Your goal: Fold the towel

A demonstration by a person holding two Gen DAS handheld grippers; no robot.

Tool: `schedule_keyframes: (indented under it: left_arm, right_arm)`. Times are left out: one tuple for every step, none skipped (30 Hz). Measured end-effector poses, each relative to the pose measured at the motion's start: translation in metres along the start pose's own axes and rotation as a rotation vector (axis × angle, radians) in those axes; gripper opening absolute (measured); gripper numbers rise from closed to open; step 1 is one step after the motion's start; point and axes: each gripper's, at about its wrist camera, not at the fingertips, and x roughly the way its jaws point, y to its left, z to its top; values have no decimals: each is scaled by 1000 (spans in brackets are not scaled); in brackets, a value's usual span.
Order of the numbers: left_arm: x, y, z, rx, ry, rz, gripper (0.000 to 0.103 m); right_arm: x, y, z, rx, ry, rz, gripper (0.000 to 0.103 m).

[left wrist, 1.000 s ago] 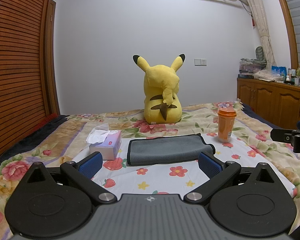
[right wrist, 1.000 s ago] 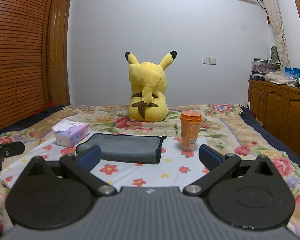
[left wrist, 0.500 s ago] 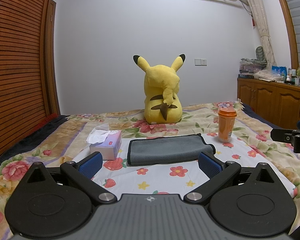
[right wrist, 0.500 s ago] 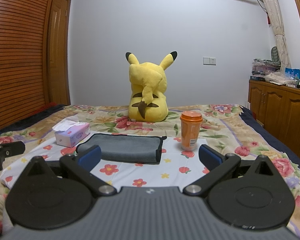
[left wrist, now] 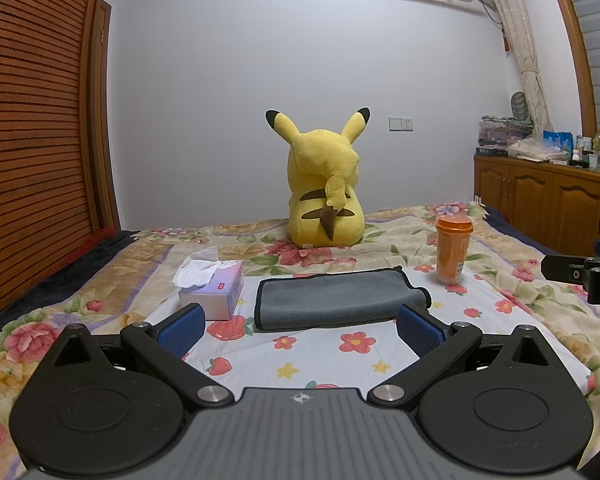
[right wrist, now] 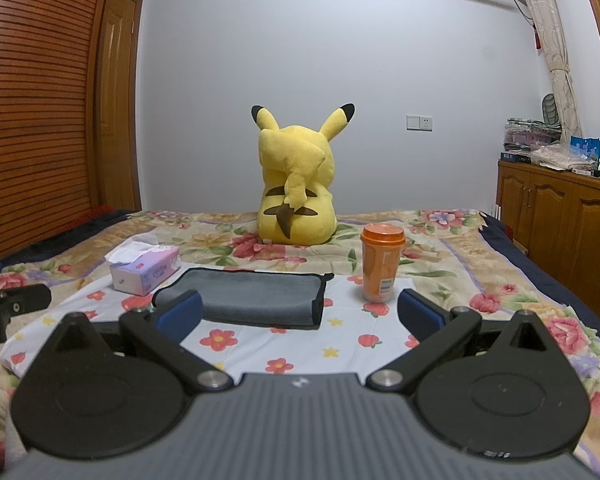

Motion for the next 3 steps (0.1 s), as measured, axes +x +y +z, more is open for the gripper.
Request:
schedule_keyframes:
  left_arm:
    - [0, 0, 0, 0, 0, 0, 103]
    - [0, 0, 0, 0, 0, -1, 103]
    - [0, 0, 0, 0, 1, 1, 103]
  right_arm:
    - [0, 0, 0, 0, 0, 0, 103]
    - [0, 0, 0, -1, 0, 0, 103]
    - [0, 0, 0, -1, 0, 0, 103]
